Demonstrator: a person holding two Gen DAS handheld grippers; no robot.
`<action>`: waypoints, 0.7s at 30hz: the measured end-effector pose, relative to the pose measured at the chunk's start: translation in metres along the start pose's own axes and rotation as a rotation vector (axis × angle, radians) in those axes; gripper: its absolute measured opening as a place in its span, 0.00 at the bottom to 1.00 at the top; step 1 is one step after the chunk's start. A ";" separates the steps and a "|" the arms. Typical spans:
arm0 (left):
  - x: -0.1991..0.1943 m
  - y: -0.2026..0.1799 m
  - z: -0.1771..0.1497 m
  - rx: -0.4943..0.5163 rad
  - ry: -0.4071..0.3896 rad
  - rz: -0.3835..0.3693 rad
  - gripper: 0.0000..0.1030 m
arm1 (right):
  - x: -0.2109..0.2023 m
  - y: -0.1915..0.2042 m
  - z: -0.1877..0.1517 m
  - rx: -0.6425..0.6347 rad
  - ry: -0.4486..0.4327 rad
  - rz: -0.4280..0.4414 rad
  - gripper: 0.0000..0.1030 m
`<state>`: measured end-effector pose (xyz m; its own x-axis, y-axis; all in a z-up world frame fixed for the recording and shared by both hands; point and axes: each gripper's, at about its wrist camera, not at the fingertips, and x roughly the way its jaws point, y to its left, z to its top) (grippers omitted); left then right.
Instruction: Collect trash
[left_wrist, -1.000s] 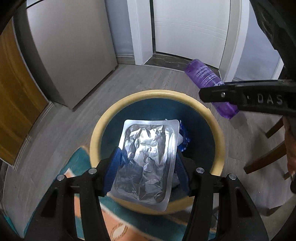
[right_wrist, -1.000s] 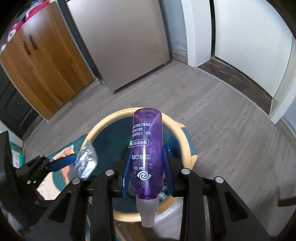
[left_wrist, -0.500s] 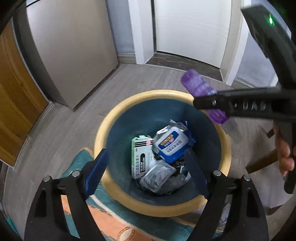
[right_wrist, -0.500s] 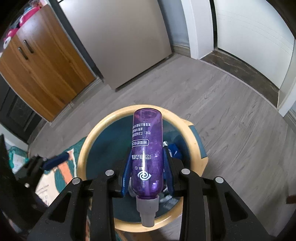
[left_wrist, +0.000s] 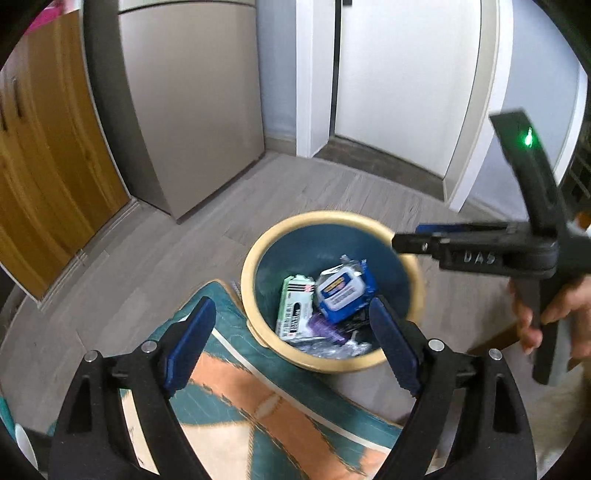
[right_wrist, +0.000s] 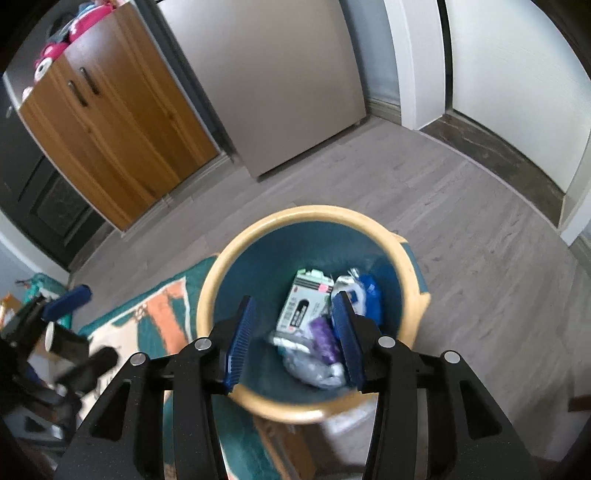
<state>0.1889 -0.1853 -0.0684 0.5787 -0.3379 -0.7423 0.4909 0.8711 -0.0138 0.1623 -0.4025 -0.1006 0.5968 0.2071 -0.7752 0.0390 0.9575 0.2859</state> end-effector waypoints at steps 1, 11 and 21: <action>-0.010 -0.001 -0.002 -0.010 -0.012 -0.005 0.82 | -0.008 0.002 -0.003 0.001 -0.006 -0.003 0.45; -0.091 -0.017 -0.034 -0.040 -0.088 0.032 0.94 | -0.090 0.019 -0.054 -0.050 -0.077 -0.062 0.72; -0.111 -0.021 -0.044 -0.036 -0.173 0.074 0.94 | -0.108 0.037 -0.076 -0.123 -0.150 -0.136 0.93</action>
<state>0.0857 -0.1508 -0.0158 0.7174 -0.3255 -0.6160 0.4205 0.9072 0.0104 0.0380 -0.3742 -0.0492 0.7059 0.0516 -0.7064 0.0341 0.9937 0.1067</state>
